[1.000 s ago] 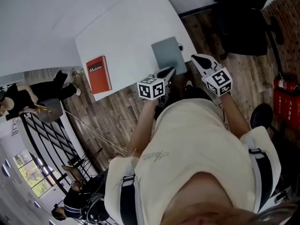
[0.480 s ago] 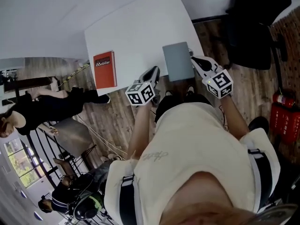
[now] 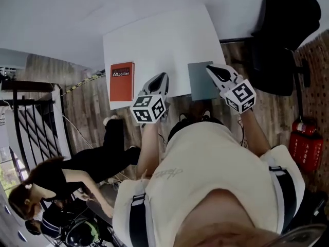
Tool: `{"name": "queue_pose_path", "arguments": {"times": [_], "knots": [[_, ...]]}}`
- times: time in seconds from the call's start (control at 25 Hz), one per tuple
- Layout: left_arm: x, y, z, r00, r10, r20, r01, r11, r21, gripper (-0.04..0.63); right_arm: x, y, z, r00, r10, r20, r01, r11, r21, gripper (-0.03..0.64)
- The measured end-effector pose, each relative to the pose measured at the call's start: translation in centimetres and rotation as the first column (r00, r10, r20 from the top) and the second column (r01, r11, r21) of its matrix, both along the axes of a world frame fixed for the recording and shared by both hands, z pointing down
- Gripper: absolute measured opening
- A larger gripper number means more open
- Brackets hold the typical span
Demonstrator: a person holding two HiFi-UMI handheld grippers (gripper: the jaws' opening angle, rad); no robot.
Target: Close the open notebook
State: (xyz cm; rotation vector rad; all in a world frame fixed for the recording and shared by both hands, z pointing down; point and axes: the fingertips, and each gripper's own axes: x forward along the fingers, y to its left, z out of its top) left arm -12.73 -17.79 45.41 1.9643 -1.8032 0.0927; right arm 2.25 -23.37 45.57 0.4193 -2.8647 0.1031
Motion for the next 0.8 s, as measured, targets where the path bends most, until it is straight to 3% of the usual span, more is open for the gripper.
{"name": "queue_pose_path", "arguments": {"times": [0.24, 0.44, 0.8], "knots": [[-2.5, -0.5, -3.8, 0.994, -0.011, 0.113, 0.001, 0.996, 0.086, 0.029, -2.7, -0.4, -3.8, 1.0, -0.021, -0.001, 0.021, 0.988, 0.155, 0.008], [-5.1, -1.0, -5.9, 0.991, -0.034, 0.132, 0.015, 0.99, 0.139, 0.029, -4.3, -0.3, -6.1, 0.999, -0.014, 0.042, 0.003, 0.97, 0.242, 0.008], [-8.2, -0.6, -8.3, 0.982, -0.13, 0.135, 0.093, 0.963, 0.254, 0.029, -4.2, -1.2, -9.5, 0.991, 0.054, 0.123, -0.088, 0.952, 0.292, 0.008]]}}
